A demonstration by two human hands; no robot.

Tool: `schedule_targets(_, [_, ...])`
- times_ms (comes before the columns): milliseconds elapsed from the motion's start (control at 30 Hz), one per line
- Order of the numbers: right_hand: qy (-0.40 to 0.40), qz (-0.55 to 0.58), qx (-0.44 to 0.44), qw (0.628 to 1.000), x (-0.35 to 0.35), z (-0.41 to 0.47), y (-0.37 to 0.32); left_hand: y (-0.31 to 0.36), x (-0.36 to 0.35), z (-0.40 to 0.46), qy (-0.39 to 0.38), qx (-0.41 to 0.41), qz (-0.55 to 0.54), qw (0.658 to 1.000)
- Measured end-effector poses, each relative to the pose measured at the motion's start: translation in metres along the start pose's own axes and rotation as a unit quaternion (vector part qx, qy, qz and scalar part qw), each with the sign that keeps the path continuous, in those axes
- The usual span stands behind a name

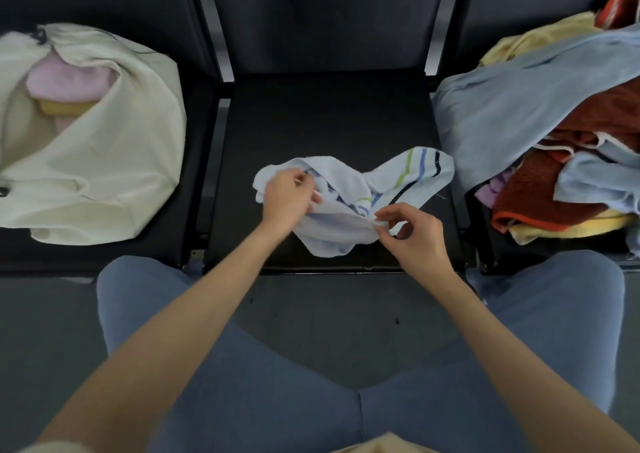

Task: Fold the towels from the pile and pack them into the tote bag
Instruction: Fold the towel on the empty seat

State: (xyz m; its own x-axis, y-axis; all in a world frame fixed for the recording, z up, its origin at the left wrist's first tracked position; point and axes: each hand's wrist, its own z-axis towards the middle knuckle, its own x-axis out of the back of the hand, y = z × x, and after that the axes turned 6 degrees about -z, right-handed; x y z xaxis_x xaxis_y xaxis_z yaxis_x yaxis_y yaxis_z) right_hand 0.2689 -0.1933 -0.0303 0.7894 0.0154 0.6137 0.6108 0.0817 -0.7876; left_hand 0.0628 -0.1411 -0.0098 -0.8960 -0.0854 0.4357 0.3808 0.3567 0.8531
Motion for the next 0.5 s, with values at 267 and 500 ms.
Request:
schedule_targets(267, [-0.003,0.018,-0.008,1.000,-0.009,-0.002,0.000,-0.028,0.042,0.119,-0.046,-0.007,0.303,0.952])
schedule_targets(500, [0.007,0.021,-0.017,1.000,-0.015,-0.008,0.003,-0.025,0.037,0.132,-0.083,0.013,0.333,0.939])
